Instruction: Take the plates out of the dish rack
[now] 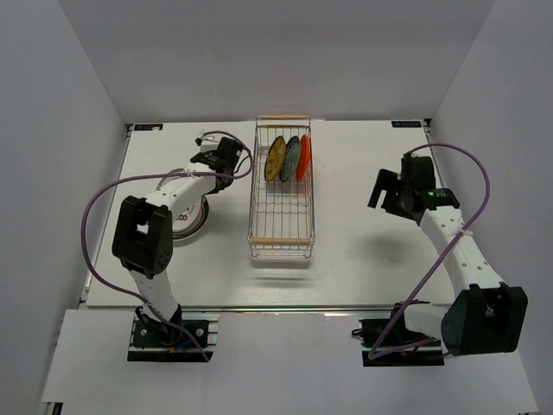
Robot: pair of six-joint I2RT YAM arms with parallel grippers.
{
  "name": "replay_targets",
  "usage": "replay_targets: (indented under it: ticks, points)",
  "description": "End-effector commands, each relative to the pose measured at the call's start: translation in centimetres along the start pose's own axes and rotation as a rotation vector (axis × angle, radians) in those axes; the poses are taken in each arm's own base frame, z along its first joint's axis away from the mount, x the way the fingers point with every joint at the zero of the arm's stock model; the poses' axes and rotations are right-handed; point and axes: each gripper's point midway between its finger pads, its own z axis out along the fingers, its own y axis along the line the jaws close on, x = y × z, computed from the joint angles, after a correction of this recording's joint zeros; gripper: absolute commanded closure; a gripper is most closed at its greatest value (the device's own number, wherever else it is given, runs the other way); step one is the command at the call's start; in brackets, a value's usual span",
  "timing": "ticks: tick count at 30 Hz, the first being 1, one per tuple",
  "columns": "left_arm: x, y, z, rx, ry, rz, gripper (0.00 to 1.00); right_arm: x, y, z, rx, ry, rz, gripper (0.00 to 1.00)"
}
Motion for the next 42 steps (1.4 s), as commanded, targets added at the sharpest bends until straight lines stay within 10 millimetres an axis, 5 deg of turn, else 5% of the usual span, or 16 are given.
replay_targets:
  ticks: [1,8,13,19,22,26,30,32,36,39,42]
  points:
    - [-0.9,-0.1,-0.1,0.011,-0.003,-0.028,0.72,-1.7,0.5,-0.8,-0.004,-0.036,0.005,0.11]
    - [0.1,-0.4,0.5,-0.01,0.041,-0.017,0.5,-1.7,0.5,-0.8,0.0,-0.037,0.005,0.11]
    - [-0.1,-0.5,0.0,0.006,0.051,-0.039,0.24,-1.6,0.5,-0.9,-0.004,-0.033,0.008,0.11]
    - [-1.1,0.0,-1.5,0.038,0.04,-0.078,0.12,-1.6,0.6,-1.0,-0.009,-0.032,0.008,0.11]
    - [-2.1,0.6,-2.7,0.05,0.023,-0.122,0.02,-1.7,0.6,-1.1,-0.012,-0.038,0.007,0.11]
    - [-3.6,0.8,-5.2,0.138,0.007,-0.184,0.02,-1.8,0.7,-1.2,-0.017,-0.042,0.007,0.11]
    - [-5.8,1.6,-9.9,0.334,-0.074,-0.292,0.02,-2.3,1.3,-1.7,-0.049,-0.064,0.0,0.11]
    - [-5.1,1.6,-11.4,0.424,-0.076,-0.314,0.02,-2.7,1.8,-2.1,-0.084,-0.092,-0.019,0.11]
    - [-5.8,2.8,-16.2,0.65,-0.214,-0.427,0.02,-4.7,5.2,-4.0,-0.26,-0.16,-0.045,0.11]
    - [-4.0,2.5,-16.8,0.722,-0.201,-0.431,0.02,-7.7,8.6,-6.0,-0.376,-0.212,-0.079,0.11]
    - [-2.8,2.5,-16.9,0.723,-0.164,-0.429,0.02,-8.3,13.0,-6.0,-0.462,-0.187,-0.147,0.11]
